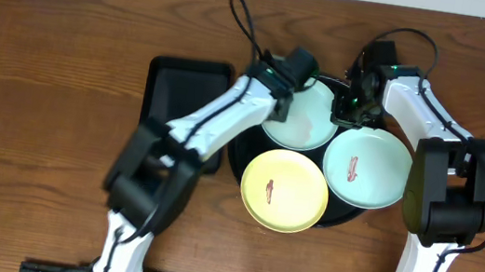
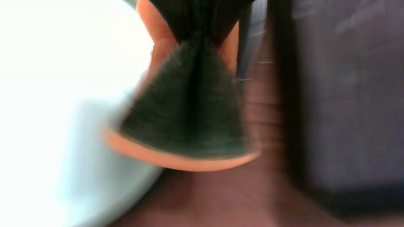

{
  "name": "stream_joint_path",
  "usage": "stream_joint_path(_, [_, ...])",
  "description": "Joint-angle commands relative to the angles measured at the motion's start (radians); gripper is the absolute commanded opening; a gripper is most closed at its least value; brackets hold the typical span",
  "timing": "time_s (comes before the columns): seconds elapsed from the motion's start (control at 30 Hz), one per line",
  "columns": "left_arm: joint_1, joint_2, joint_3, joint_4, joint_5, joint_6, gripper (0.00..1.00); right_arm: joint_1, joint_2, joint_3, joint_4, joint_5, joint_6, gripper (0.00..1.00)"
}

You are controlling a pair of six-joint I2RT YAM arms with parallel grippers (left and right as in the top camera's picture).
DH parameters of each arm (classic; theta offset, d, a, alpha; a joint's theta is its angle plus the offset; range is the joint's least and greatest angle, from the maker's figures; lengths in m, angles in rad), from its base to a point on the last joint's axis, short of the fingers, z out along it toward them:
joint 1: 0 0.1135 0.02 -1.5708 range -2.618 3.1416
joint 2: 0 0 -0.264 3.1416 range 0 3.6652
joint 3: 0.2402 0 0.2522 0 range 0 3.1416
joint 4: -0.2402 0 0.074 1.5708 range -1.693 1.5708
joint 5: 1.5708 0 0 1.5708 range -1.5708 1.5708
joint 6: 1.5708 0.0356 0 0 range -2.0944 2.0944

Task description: Clean dirty plates on tray and stack at the side

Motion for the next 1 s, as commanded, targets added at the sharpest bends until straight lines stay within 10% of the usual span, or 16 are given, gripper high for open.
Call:
stream_joint_path(0.0, [0.016,-0.152,0.002,-0.020,-0.104,0.018,0.08,-0.007,0.010,-0.013,-0.010,0.064,0.000,0.01])
stream_joint_path(0.37, [0.145,-0.256,-0.046,-0.291,0.037,-0.024,0.08,-0.007,0.010,-0.013,-0.007,0.055,-0.016,0.01])
stream_joint_path(0.97, [0.489,-0.287,-0.395,-0.022,0.412,0.112,0.16,-0.008,0.004,-0.010,0.050,-0.061,-0.265,0.01])
